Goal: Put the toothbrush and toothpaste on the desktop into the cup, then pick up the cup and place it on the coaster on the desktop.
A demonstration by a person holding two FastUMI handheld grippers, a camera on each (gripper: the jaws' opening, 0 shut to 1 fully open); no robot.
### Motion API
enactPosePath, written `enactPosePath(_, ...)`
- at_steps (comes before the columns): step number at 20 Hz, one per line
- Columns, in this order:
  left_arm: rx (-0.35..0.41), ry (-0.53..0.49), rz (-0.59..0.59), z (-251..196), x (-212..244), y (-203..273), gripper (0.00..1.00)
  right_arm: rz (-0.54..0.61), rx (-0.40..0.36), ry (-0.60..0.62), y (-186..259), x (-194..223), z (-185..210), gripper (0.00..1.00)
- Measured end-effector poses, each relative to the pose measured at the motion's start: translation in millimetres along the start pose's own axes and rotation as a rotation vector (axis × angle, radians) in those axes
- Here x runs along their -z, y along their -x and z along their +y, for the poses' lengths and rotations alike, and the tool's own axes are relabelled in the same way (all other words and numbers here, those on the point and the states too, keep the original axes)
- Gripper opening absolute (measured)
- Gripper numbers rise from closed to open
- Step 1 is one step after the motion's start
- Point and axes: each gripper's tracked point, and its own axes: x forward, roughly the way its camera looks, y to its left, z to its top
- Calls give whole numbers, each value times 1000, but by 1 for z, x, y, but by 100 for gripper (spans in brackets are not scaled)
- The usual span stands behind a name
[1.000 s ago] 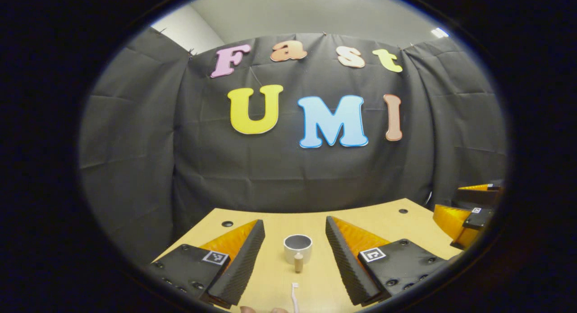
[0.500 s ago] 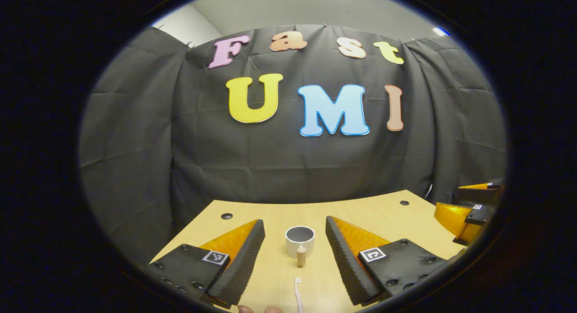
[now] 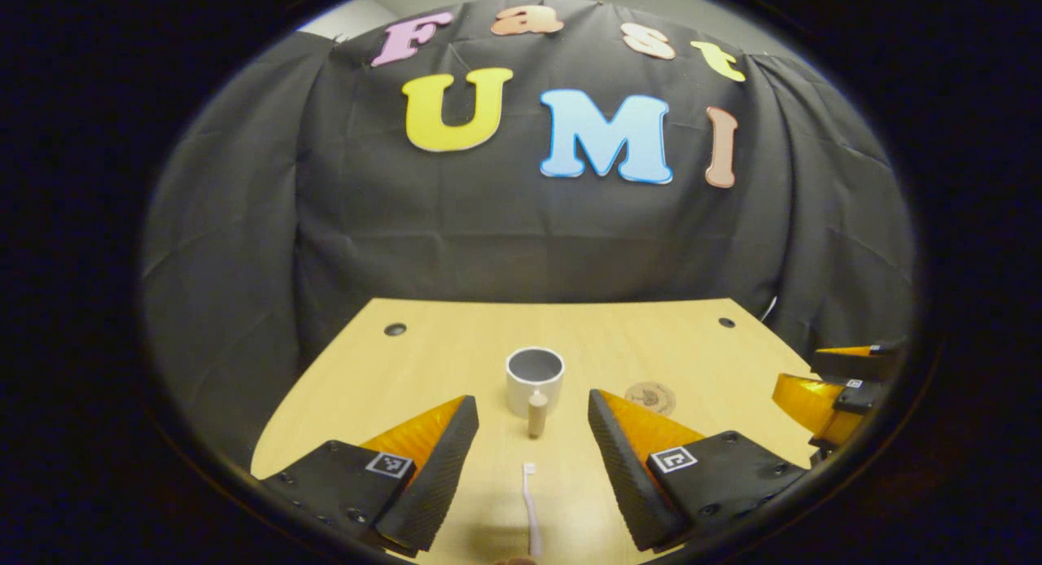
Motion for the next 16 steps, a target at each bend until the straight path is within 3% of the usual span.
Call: enactPosePath(16,-31,-24,486,17,124,-43,90,353,-42,17,-40,85,13,95)
